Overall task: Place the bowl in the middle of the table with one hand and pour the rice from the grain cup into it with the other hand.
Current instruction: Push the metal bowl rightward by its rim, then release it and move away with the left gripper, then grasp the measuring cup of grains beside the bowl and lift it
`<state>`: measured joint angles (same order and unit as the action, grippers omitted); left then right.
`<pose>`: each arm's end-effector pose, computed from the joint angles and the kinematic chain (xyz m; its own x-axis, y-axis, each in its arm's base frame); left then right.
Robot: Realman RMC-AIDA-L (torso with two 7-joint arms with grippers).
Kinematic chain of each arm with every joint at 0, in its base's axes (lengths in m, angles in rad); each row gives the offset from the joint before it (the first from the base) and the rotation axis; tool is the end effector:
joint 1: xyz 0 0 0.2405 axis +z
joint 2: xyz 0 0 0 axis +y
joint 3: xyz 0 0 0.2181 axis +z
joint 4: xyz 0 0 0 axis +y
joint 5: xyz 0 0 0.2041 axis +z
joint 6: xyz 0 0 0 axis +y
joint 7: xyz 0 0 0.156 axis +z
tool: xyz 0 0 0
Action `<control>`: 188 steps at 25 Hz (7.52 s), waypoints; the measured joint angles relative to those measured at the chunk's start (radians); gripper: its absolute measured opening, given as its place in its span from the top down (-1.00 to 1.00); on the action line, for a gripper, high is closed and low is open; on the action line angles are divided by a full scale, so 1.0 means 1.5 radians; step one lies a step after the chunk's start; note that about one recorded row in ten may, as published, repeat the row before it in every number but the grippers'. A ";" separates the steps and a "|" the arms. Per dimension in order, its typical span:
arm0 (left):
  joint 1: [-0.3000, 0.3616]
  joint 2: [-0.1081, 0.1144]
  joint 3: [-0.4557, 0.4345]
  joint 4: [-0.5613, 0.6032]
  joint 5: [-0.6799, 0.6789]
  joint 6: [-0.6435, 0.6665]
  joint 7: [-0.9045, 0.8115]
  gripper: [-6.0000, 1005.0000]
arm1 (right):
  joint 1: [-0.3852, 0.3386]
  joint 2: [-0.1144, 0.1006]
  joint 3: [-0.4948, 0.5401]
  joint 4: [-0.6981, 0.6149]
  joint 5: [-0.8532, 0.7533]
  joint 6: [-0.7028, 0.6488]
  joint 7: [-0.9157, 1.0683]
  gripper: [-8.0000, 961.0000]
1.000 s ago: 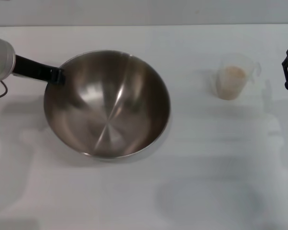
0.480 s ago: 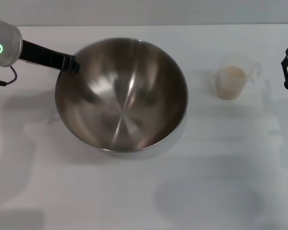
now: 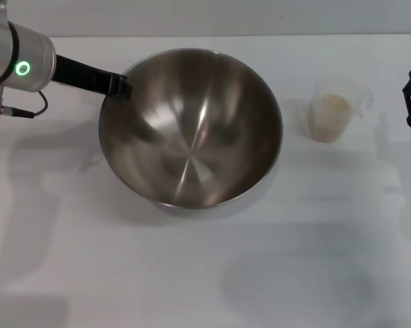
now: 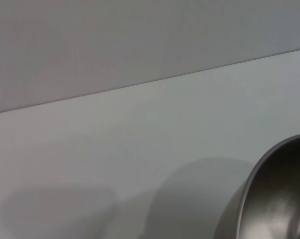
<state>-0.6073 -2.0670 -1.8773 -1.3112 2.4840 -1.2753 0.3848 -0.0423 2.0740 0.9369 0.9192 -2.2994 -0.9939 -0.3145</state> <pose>-0.1467 0.3802 0.0313 0.6305 0.7374 0.2423 0.7424 -0.4817 -0.4657 0.2531 0.2751 0.0063 0.6778 0.0933 -0.7293 -0.7345 0.0394 -0.6775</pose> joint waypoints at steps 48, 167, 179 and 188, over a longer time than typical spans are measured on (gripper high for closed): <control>0.018 -0.001 0.009 0.119 -0.070 0.169 0.121 0.51 | 0.003 -0.001 0.004 0.005 0.000 -0.003 -0.001 -0.21; 0.124 0.003 0.298 0.465 0.219 1.288 -0.300 0.41 | 0.049 0.005 -0.080 -0.036 0.231 0.012 -0.023 -0.21; 0.128 0.003 0.298 0.449 0.219 1.289 -0.300 0.41 | 0.103 0.004 -0.070 -0.079 0.246 0.062 -0.019 -0.21; 0.121 0.003 0.290 0.449 0.219 1.291 -0.299 0.41 | 0.122 0.005 -0.077 -0.091 0.254 0.079 -0.008 -0.21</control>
<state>-0.4260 -2.0631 -1.4423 -0.6370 2.8118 0.6615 -0.0634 0.1409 2.0814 0.8211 0.7821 -1.9190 -0.8751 -0.3270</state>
